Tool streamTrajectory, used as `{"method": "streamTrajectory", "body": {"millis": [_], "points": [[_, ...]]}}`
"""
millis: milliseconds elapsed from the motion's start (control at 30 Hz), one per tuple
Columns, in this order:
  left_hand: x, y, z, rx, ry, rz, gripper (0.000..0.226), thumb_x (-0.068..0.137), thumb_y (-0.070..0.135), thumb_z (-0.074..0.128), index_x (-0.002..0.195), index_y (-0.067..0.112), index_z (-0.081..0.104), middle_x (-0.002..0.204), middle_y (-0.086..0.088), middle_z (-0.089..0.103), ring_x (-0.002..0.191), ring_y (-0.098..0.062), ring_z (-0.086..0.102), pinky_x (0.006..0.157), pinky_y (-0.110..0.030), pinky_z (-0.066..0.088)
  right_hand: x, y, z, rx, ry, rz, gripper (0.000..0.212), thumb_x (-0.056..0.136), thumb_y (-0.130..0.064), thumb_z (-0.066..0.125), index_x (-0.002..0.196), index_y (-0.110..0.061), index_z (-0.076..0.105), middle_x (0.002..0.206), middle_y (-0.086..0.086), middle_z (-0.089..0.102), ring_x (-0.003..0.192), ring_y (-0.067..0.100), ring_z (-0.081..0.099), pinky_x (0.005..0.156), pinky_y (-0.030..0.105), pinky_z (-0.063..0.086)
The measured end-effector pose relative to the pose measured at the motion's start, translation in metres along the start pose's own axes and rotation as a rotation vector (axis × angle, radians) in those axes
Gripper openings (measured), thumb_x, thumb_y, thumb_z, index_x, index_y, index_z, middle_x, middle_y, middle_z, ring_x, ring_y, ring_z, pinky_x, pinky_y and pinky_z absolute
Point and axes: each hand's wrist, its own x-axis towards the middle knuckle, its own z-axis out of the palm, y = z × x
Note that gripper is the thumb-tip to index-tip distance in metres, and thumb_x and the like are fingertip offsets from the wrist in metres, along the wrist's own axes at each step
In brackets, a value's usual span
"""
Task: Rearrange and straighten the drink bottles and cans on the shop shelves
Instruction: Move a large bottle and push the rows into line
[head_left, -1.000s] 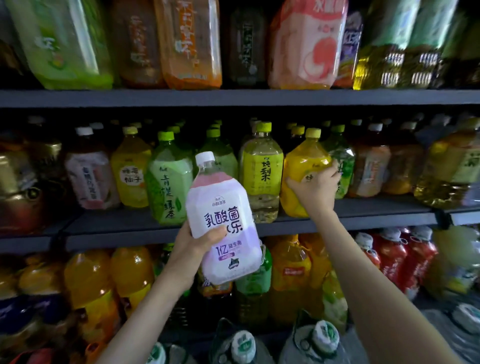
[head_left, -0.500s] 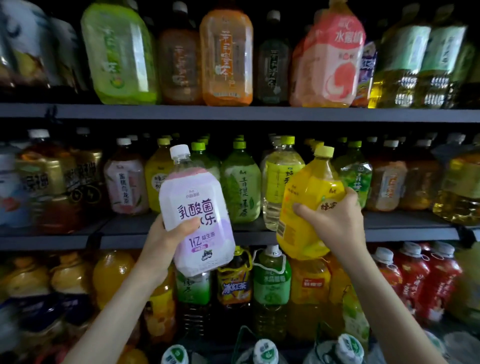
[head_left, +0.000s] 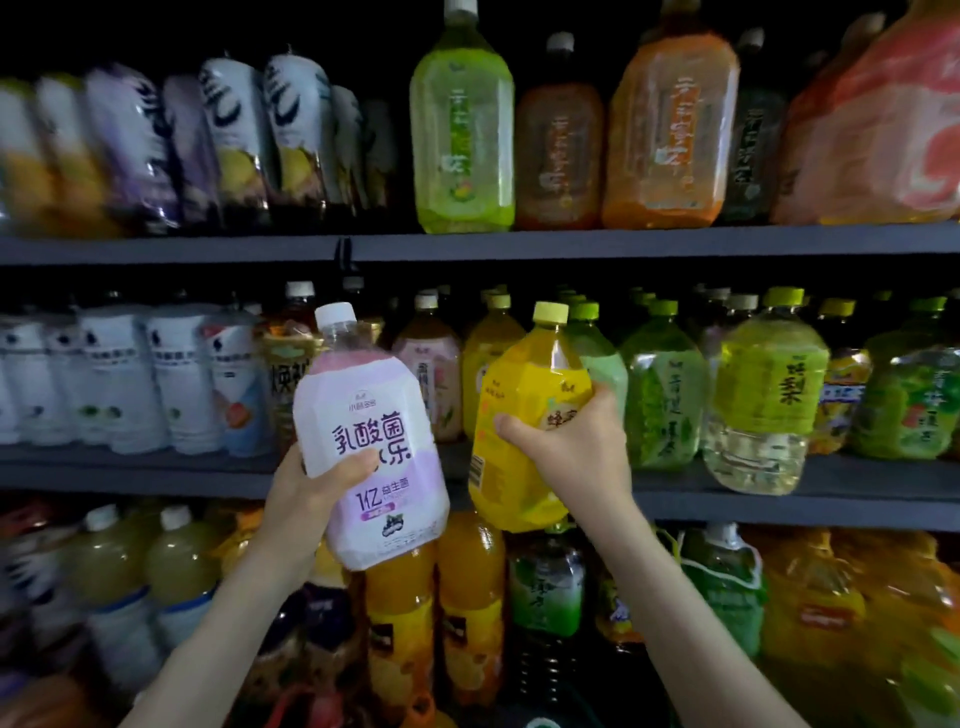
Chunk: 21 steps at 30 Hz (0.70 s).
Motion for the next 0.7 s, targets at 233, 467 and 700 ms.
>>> {"method": "streamTrajectory", "body": {"millis": [233, 467, 700], "points": [[0.01, -0.011, -0.011, -0.003, 0.006, 0.038, 0.072, 0.042, 0.041, 0.078, 0.109, 0.02, 0.063, 0.098, 0.001, 0.074, 0.086, -0.018, 0.072, 0.061, -0.028, 0.057, 0.015, -0.016, 0.068, -0.181, 0.073, -0.037, 0.117, 0.066, -0.059, 0.078, 0.147, -0.006, 0.013, 0.144, 0.012, 0.033, 0.131, 0.032, 0.04, 0.095, 0.044, 0.043], [0.032, -0.024, -0.02, 0.033, 0.009, -0.032, 0.077, 0.039, 0.04, 0.081, 0.109, 0.019, 0.059, 0.095, 0.001, 0.074, 0.085, -0.018, 0.072, 0.063, -0.029, 0.058, 0.015, -0.003, 0.087, -0.473, 0.11, -0.186, 0.128, 0.069, -0.066, 0.07, 0.15, 0.003, -0.001, 0.133, 0.017, 0.037, 0.124, 0.03, 0.041, 0.086, 0.034, 0.048], [0.039, -0.032, -0.012, -0.019, -0.045, -0.059, 0.051, 0.058, 0.022, 0.075, 0.108, 0.018, 0.062, 0.096, -0.001, 0.075, 0.086, -0.02, 0.072, 0.062, -0.029, 0.058, 0.026, 0.015, 0.084, -0.692, 0.277, -0.364, 0.125, 0.054, -0.078, 0.066, 0.137, 0.011, 0.04, 0.093, 0.015, 0.057, 0.08, 0.028, 0.058, 0.063, 0.035, 0.051]]}}
